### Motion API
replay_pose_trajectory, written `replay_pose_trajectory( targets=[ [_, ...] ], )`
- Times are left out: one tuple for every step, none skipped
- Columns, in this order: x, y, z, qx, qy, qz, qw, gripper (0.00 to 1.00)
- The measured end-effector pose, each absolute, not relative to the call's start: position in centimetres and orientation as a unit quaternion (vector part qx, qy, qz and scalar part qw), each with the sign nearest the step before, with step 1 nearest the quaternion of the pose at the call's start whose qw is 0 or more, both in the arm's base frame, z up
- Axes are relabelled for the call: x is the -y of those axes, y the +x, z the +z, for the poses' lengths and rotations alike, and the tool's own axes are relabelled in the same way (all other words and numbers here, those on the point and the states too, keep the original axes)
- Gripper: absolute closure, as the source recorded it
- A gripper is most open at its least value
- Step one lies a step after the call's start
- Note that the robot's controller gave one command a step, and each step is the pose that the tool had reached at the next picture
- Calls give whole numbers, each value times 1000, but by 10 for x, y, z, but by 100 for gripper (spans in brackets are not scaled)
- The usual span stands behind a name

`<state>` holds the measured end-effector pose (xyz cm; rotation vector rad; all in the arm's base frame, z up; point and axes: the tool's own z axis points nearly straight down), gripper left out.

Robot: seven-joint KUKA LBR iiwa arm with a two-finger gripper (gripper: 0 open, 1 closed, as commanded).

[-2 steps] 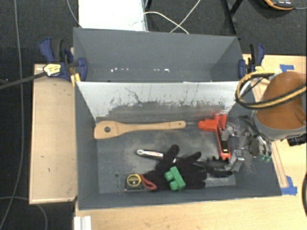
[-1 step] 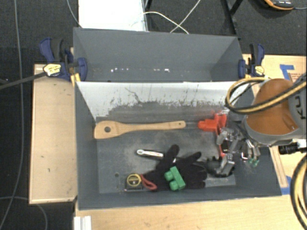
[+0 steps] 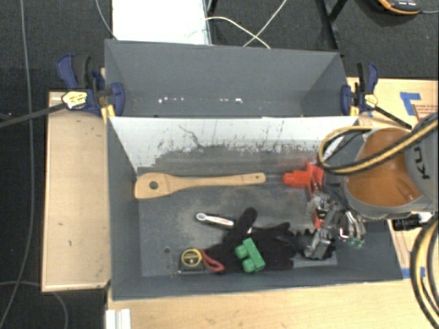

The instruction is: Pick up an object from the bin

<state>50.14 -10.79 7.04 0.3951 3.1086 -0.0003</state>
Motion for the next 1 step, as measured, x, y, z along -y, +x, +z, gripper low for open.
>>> replay_pose_trajectory(
  targets=[
    [103,509,71,-992,126,0,5,100]
  ],
)
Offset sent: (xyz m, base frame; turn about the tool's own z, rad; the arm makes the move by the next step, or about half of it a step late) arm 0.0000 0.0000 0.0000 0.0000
